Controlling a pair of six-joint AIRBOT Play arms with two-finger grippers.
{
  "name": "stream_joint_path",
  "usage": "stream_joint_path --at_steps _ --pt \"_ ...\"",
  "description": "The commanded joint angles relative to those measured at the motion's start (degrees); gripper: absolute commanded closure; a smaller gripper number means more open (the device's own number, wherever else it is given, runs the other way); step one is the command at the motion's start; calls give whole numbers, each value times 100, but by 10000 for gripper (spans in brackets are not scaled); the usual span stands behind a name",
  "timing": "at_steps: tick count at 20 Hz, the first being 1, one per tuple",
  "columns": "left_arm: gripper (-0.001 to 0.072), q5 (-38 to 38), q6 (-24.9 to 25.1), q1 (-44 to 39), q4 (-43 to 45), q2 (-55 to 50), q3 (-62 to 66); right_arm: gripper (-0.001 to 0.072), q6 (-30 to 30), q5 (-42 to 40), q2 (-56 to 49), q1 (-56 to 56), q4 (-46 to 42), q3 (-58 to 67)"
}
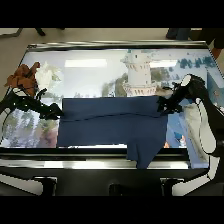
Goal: Fold the shirts.
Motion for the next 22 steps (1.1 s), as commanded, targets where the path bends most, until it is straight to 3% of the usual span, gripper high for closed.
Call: stream_joint_path --at_steps 1,5,7,11,14,19,20,21,22 --pt "207 -494 -59 299 -37 254 306 347 -68 275 398 -389 35 107" --pt "207 -531 -260 656 684 1246 -592 347 -409 1102 1117 -907 -354 -435" --pt "266 -278 -118 697 1071 1875 -1882 347 -461 820 1521 -907 -525 -1182" --pt "266 575 59 772 883 2618 -3659 349 -566 361 1961 -896 -295 -2199" --pt "266 774 245 769 356 2590 -3980 350 -695 433 1965 -896 -258 -2240" --pt "266 992 223 769 332 2503 -4203 350 -765 437 1965 -896 -264 -2240" --pt "283 1082 223 769 280 2494 -4203 350 -815 452 1965 -896 -262 -2240" --pt "379 1156 223 767 199 2494 -4203 350 -850 481 1965 -896 -262 -2243" --pt "396 1204 225 767 116 2494 -4210 350 -866 501 1974 -896 -262 -2264"
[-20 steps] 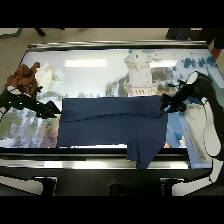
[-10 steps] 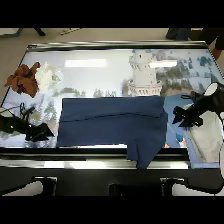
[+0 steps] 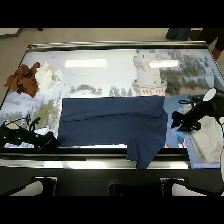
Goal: Fold the shirts.
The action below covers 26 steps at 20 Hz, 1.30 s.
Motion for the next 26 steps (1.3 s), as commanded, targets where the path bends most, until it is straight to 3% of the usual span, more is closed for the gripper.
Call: stream_joint_path --at_steps 1,2,3,10,14,20,21,24,26 --pt "489 374 24 -22 -177 -22 -85 350 -90 48 59 -4 4 -120" --pt "629 380 24 -59 -179 -22 -85 350 -92 26 129 -4 4 -271" --pt "682 382 26 -101 -177 -20 -85 349 -136 -33 254 -4 9 -542" --pt "683 382 68 -125 -197 -9 -83 299 -693 -1054 1401 -4 793 -3119" --pt "683 328 66 -125 -197 -9 -83 301 -918 -1552 1401 -4 1683 -3436" --pt "682 341 66 -122 -195 -9 -83 352 -741 -1773 1401 -4 1742 -3781" --pt "682 341 66 -122 -195 -9 -83 366 -723 -1803 1401 -4 1742 -3864" --pt "682 337 68 -122 -195 -9 -81 669 -710 -2059 1401 -4 1786 -3871" --pt "683 337 90 -122 -197 15 17 671 -876 -2085 1403 -4 1775 -3641"
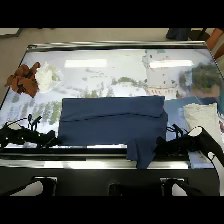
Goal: Fold the shirts.
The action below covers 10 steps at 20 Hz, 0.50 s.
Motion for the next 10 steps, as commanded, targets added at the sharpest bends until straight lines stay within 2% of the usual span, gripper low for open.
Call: stream_joint_path --at_steps 1,3,6,10 --pt "683 -46 94 2 -24 79 212 671 -225 -153 0 2 -31 387" --pt "684 -181 146 -2 -175 264 658 672 -221 81 -2 2 -55 1095" --pt "687 -306 -138 -74 -492 258 1563 673 149 -153 -109 4 -68 2247" --pt "687 66 -501 -435 -494 -503 2800 672 317 -520 -1185 328 -70 3735"
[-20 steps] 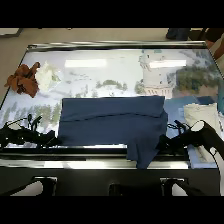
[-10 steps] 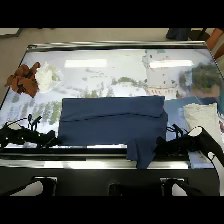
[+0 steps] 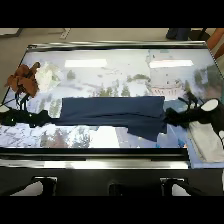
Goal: Fold the shirts.
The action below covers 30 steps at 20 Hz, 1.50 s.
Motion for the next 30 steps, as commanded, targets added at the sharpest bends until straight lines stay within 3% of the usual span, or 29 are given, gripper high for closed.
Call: stream_joint_path --at_steps 1,7,15,16,17,18,19,21,25,30 --pt "686 184 -337 -269 -90 -723 1143 672 216 -396 -951 308 11 1346" --pt "685 90 -922 -540 -90 -2553 3101 671 726 -632 -2507 479 103 2887" --pt "663 -52 -1067 -549 -96 -3390 3292 664 660 -693 -3091 479 461 2918" --pt "560 -55 -1067 -542 -103 -3381 3300 615 664 -715 -3073 476 472 2920" --pt "311 -96 -1069 -514 -109 -3368 3335 477 660 -669 -3032 463 518 2924" --pt "119 -227 -1060 -466 -90 -3351 3438 289 518 -570 -2931 417 520 2927" --pt "118 -387 -1012 -391 -85 -3329 3595 149 164 -396 -2782 313 516 2924" --pt "118 -557 -1001 -203 -87 -3224 3904 67 -94 15 -2564 -70 297 2924" --pt "118 -553 -997 -48 -87 -2726 4098 34 -94 804 -2769 -732 199 2920" --pt "121 -728 -841 -315 -90 -2201 4098 21 -208 866 -3362 -737 728 2920"
